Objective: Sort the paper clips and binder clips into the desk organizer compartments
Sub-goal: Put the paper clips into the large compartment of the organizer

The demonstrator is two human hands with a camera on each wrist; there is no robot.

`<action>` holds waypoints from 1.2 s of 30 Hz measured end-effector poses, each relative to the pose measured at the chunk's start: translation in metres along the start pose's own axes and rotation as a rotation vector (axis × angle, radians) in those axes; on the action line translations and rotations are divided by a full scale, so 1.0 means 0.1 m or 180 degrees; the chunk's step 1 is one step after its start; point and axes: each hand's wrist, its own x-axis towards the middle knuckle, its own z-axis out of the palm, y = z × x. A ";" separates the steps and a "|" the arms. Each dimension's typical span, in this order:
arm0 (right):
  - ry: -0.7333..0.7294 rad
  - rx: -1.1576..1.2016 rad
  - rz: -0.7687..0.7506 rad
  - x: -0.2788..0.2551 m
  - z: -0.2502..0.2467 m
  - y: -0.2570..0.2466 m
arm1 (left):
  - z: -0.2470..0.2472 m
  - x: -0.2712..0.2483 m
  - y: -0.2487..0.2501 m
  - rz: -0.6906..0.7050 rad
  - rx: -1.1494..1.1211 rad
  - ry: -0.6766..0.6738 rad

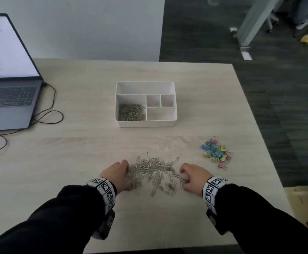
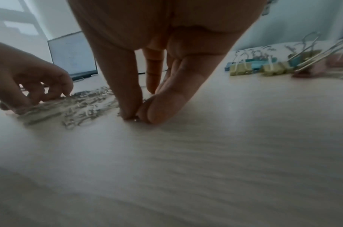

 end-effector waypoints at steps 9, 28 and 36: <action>0.0318 0.0870 -0.0538 0.17 0.07 -0.41 | 0.08 0.02 0.22 0.0276 -0.0380 0.0053; 0.0427 0.0203 -0.0824 0.28 0.03 -0.43 | 0.09 0.03 0.33 0.0453 -0.0182 0.0095; 0.0145 -0.0380 -0.0645 0.34 0.02 -0.47 | 0.03 0.11 0.31 0.0459 0.0148 0.0050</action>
